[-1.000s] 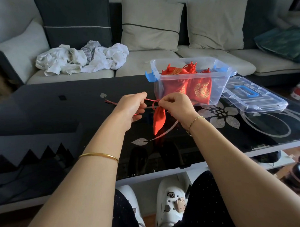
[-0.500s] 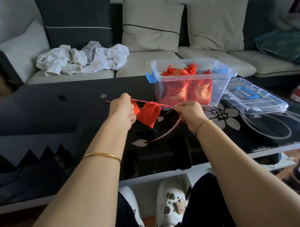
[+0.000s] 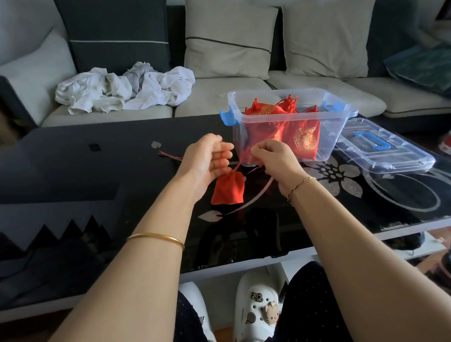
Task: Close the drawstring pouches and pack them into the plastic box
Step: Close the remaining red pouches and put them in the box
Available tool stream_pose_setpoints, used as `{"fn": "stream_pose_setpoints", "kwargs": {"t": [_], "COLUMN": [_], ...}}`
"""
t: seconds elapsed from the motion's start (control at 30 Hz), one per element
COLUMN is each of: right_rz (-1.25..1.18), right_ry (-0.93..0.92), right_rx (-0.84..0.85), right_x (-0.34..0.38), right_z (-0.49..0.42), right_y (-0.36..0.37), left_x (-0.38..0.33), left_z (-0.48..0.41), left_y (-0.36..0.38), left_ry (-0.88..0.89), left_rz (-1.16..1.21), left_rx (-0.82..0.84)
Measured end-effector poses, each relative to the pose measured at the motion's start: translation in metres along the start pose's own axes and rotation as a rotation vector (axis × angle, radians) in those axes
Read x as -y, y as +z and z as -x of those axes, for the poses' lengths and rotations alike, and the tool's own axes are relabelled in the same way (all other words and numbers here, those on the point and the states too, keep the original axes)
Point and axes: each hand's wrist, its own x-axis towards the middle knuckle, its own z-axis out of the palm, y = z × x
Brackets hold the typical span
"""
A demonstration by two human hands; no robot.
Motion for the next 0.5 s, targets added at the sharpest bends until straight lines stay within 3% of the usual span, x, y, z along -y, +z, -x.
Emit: {"fn": "stream_pose_setpoints", "kwargs": {"t": [0.23,0.4,0.5], "right_rz": [-0.033,0.324,0.101], "right_ry": [-0.148,-0.153,-0.098], "right_rx": [0.076,-0.089,-0.029], "right_x": [0.018,0.006,0.011], "right_z": [0.007,-0.002,0.003], "right_y": [0.007,0.008,0.006], "left_x": [0.007,0.011,0.012], "left_z": [-0.001,-0.006,-0.011], "left_y": [0.004,0.001,0.000], "left_ry": [0.138,0.096,0.066], "left_rz": [-0.500,-0.426,-0.386], "left_rx": [0.051,0.027,-0.011]}}
